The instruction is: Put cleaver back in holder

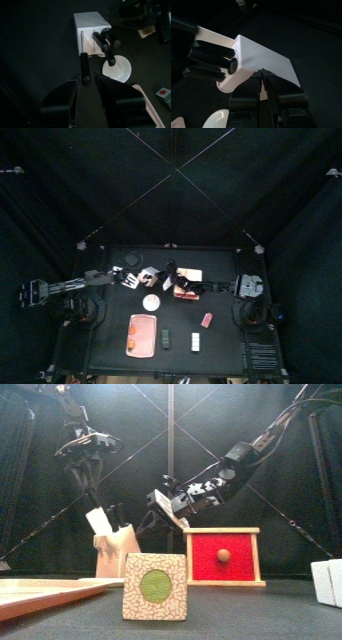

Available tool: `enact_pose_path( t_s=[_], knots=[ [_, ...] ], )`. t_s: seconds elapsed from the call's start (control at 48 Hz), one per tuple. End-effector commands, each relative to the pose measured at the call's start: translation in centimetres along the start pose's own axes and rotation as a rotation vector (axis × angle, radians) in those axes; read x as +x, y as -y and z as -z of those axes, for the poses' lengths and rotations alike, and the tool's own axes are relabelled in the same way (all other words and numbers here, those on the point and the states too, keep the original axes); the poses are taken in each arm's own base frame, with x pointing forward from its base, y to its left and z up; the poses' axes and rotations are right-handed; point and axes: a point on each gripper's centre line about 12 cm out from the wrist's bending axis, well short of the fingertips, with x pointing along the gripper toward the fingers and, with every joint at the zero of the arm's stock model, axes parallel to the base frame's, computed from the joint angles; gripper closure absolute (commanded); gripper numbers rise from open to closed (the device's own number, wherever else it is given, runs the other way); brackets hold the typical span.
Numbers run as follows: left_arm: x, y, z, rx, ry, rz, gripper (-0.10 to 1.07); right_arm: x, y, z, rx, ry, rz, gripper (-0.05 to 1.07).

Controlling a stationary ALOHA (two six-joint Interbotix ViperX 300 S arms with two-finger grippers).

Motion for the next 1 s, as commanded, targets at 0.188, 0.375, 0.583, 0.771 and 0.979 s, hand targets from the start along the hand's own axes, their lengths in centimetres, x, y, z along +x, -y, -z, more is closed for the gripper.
enact_pose_path(
  t_s=[0.188,0.375,0.583,0.771,0.979],
  knots=[
    [-0.9,0.2,-1.5,0.010,0.066,0.003,0.06,-0.1,-0.6,-1.5,0.008,0.035,-0.014,0.52],
    [-1.5,0.2,-1.5,0.016,0.080,0.011,0.06,-0.1,-0.6,-1.6,0.008,0.037,-0.014,0.52],
    [-1.6,0.7,-1.2,0.042,0.085,0.018,0.06,-0.2,-0.6,-1.8,0.009,0.041,-0.016,0.52],
    [-2.1,1.0,-1.0,0.076,0.117,0.020,0.06,-0.7,-0.9,-2.4,0.011,0.054,-0.024,0.52],
    [-2.8,1.4,-0.5,0.098,0.138,0.053,0.06,-1.5,-1.3,-3.4,0.014,0.079,-0.033,0.52]
  ],
)
